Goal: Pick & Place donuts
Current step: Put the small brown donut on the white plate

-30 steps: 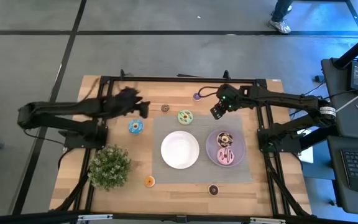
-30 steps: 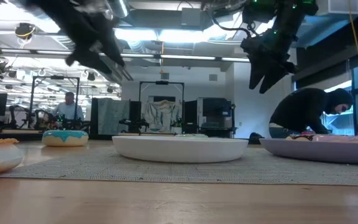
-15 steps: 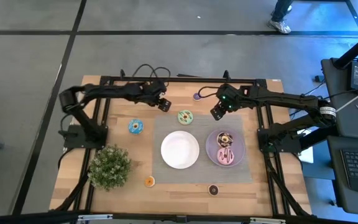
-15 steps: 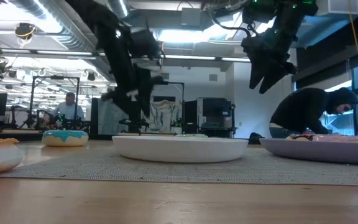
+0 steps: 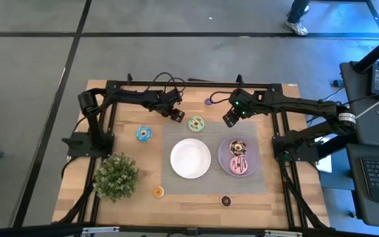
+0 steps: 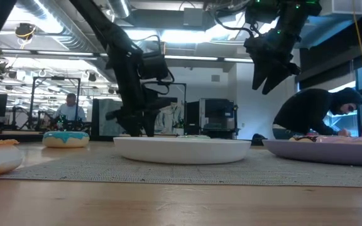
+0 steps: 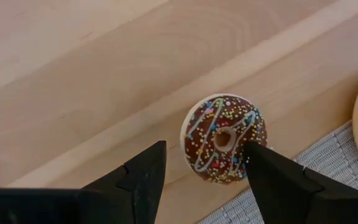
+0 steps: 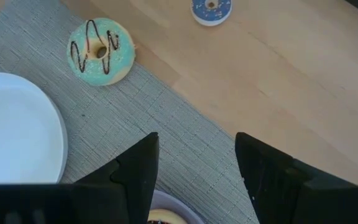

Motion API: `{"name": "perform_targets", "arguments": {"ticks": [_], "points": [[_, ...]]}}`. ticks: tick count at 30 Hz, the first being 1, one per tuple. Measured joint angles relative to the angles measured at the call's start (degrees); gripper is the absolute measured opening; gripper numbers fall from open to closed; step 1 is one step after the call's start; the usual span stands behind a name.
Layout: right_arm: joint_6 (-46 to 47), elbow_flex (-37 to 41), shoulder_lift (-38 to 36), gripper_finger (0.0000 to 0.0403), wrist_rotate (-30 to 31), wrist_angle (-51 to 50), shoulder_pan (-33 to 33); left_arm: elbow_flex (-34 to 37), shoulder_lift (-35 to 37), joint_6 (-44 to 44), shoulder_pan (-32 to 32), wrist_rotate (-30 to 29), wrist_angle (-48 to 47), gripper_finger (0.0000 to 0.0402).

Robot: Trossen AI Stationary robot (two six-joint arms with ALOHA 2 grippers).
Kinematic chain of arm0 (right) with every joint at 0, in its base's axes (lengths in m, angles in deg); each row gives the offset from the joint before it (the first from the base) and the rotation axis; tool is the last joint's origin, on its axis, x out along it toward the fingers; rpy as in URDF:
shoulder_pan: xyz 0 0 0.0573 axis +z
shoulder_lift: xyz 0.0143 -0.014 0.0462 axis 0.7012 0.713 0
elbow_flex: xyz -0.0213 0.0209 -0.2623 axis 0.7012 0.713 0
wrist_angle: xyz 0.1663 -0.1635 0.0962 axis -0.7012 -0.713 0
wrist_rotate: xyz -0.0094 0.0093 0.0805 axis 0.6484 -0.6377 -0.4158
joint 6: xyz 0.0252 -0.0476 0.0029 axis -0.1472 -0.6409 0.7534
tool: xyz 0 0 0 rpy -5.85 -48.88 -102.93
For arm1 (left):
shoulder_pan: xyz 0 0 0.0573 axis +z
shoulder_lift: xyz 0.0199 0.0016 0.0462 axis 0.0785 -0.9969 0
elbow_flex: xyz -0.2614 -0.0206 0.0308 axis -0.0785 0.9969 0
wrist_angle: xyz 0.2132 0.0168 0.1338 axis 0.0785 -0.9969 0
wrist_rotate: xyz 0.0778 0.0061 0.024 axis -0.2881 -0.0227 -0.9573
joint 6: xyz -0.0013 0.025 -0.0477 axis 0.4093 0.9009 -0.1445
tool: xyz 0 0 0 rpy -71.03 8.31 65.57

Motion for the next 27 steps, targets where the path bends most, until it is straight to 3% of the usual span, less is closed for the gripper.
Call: {"name": "perform_targets", "arguments": {"ticks": [27], "points": [[-1.52, 0.00, 0.00, 0.0213, 0.04, -1.05, 0.01, 0.10, -0.31, 0.63, 0.07, -0.15, 0.32, 0.0079]]}}
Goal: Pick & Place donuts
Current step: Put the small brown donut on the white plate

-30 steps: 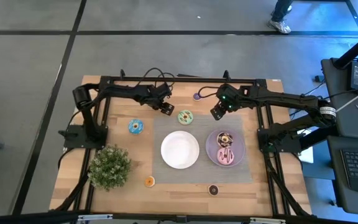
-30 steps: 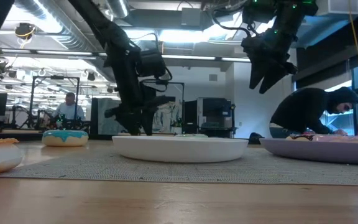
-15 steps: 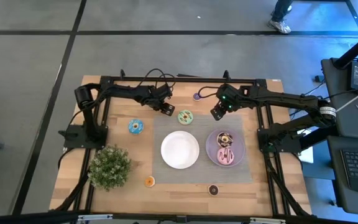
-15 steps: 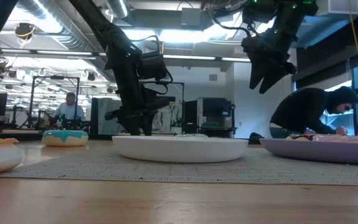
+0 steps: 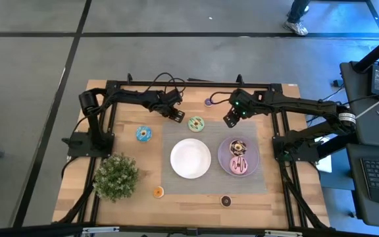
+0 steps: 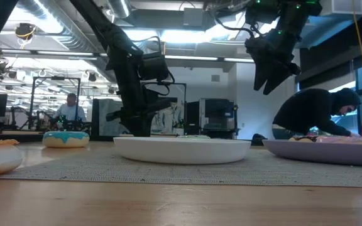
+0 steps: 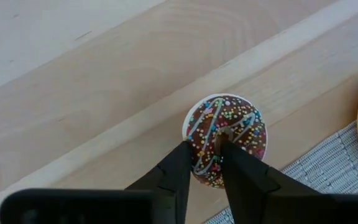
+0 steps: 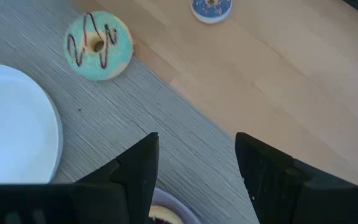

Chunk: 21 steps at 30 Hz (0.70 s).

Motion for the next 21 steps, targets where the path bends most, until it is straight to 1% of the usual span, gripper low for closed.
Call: {"name": "perform_targets", "arguments": {"ticks": [9, 16, 21], "points": [[0.00, 0.00, 0.00, 0.0213, 0.00, -1.94, 0.00, 0.12, 2.35, 2.70, 0.17, -0.85, -0.72, 0.0059], [-1.20, 0.00, 0.00, 0.0213, 0.02, -1.90, -0.01, 0.10, 6.51, 3.84, -1.12, 4.56, -0.53, 0.0048], [-1.13, 0.00, 0.00, 0.0213, 0.02, -1.73, -0.02, 0.08, 10.26, 6.77, -5.30, 9.55, -1.35, 0.0043]]}}
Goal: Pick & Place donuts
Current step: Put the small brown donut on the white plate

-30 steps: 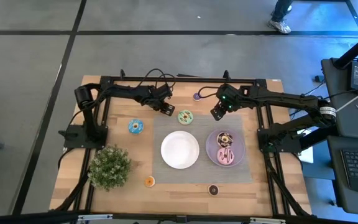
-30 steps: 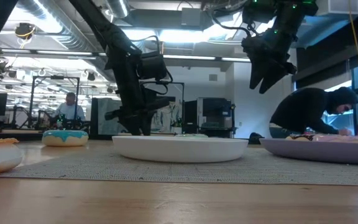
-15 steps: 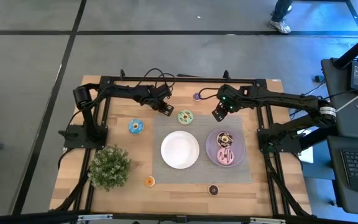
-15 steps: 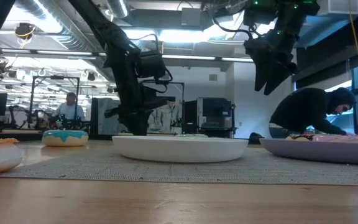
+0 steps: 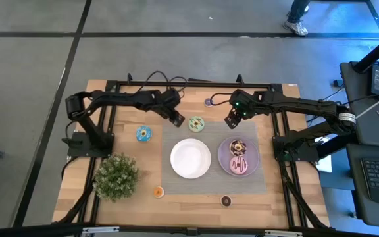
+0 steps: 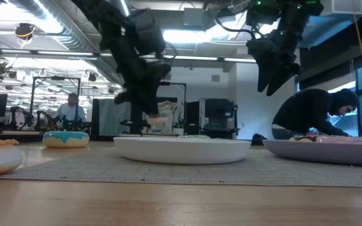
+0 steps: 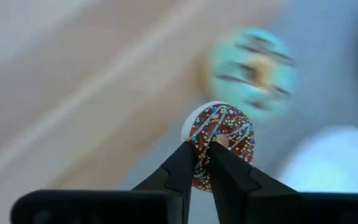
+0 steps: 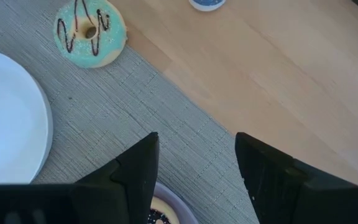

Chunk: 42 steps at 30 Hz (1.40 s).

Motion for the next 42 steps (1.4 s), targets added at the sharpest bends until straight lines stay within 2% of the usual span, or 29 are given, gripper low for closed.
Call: {"name": "perform_targets", "arguments": {"ticks": [8, 14, 21, 25, 42], "points": [[1.64, 0.00, 0.00, 0.0213, 0.00, 5.78, 0.00, 0.00, 0.65, 3.24, -11.64, -0.80, 0.42, 0.0047], [1.78, 0.00, 0.00, 0.0213, -0.38, 9.75, 0.01, 0.00, 0.65, 7.35, -17.55, -9.90, 1.61, 0.0043], [3.38, 0.00, 0.00, 0.0213, -0.46, 10.23, 0.02, -0.13, -0.68, 5.81, -19.50, -9.06, 4.74, 0.0042], [3.36, 0.00, 0.00, 0.0213, -0.46, 10.23, 0.02, -0.07, -3.21, 6.03, -20.13, -6.27, 5.45, 0.0042], [3.31, 0.00, 0.00, 0.0213, -0.44, 10.34, 0.00, 0.06, -9.09, 5.06, -20.67, -6.63, 8.67, 0.0049]]}}
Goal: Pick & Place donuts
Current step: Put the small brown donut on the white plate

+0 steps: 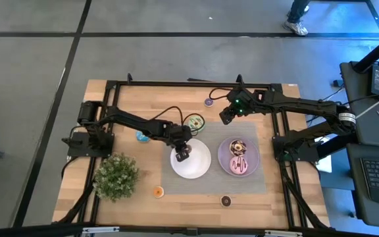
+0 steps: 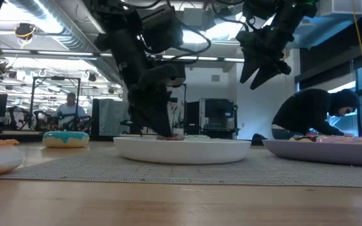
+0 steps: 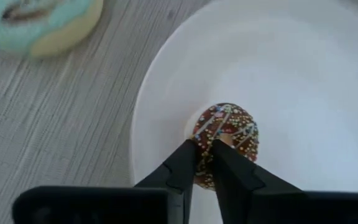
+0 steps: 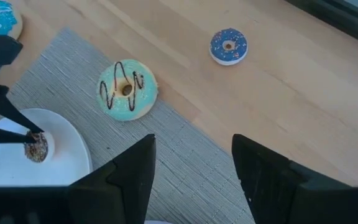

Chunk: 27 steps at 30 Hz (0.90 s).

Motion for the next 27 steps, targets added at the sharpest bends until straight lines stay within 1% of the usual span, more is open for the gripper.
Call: {"name": "perform_targets", "arguments": {"ticks": [8, 13, 27], "points": [[-0.17, 0.00, 0.00, 0.0213, 0.00, -0.02, 0.01, -0.13, 0.11, -1.21, -0.17, -0.13, 3.64, 0.0050], [-0.19, 0.00, 0.00, 0.0213, 0.00, -0.04, 0.01, -0.13, 0.11, -2.01, -0.77, -0.08, 3.22, 0.0053], [-0.45, 0.00, 0.00, 0.0213, 0.00, -0.07, 0.02, -0.13, 0.11, -3.64, -0.76, 0.61, 2.47, 0.0081]]}}
